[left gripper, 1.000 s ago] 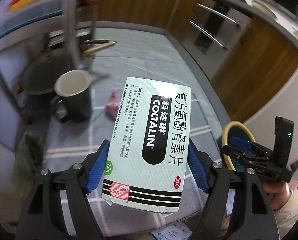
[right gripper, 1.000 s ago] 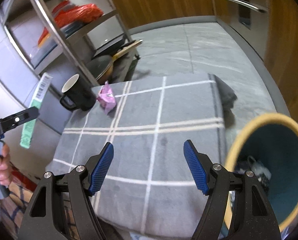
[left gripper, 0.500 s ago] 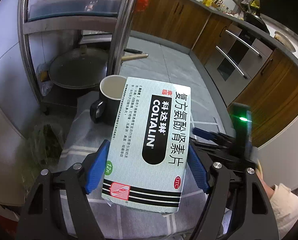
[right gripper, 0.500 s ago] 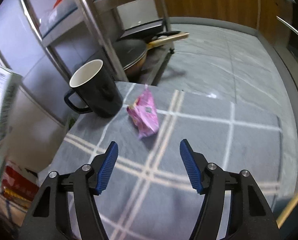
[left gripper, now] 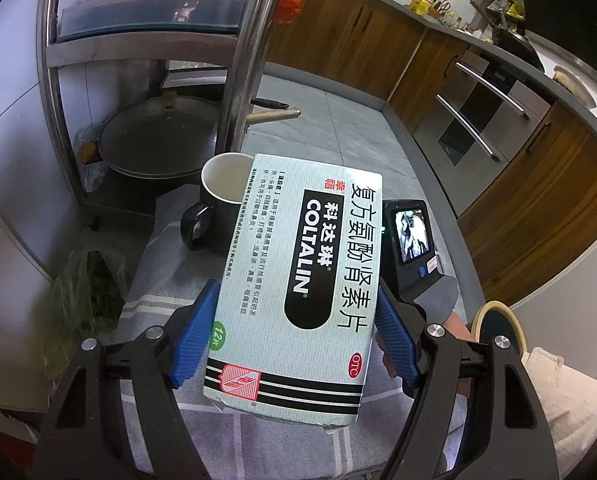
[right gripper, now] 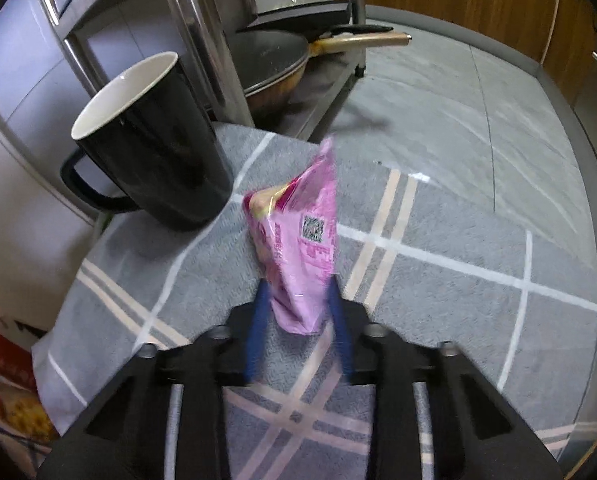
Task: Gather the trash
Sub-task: 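Lift the medicine box with the left gripper while the right grasps the pink wrapper, then carry the medicine box and pink wrapper over the teal bin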
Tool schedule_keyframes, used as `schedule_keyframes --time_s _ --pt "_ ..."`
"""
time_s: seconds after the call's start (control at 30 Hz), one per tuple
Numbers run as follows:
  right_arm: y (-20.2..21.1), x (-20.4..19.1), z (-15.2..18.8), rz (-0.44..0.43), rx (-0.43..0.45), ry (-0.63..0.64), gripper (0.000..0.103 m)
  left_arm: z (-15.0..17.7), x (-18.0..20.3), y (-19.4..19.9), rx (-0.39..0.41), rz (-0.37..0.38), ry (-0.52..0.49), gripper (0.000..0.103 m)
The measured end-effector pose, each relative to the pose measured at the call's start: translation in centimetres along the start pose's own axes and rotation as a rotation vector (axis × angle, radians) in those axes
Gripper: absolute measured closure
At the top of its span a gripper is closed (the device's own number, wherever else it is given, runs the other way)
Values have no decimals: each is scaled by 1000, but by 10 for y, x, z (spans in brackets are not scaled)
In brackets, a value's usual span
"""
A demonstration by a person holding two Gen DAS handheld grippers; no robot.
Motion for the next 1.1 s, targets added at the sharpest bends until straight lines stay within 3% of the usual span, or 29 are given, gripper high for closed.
schedule_keyframes --time_s 0.23,0.53,0.8,1.1 --pt "33 2 11 -66 58 -63 95 -1 7 -4 -2 0 -11 30" --pt "108 14 47 -73 137 -87 95 1 33 -5 -1 32 -54 30" --pt "198 35 99 -32 224 -121 95 6 71 -3 -3 101 -98 30" --pt "283 67 149 76 302 -152 95 27 147 -3 -24 233 -195 30"
Point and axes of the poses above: each gripper's, at about its wrist camera, not at the fingertips, and y roughly against the way its jaws point, x to its right, z to its underside, the point moved 6 cm from there along -y, roughly the way its jaws point, and after that the axes turned 1 degree about -z, right-handed, at the moved point
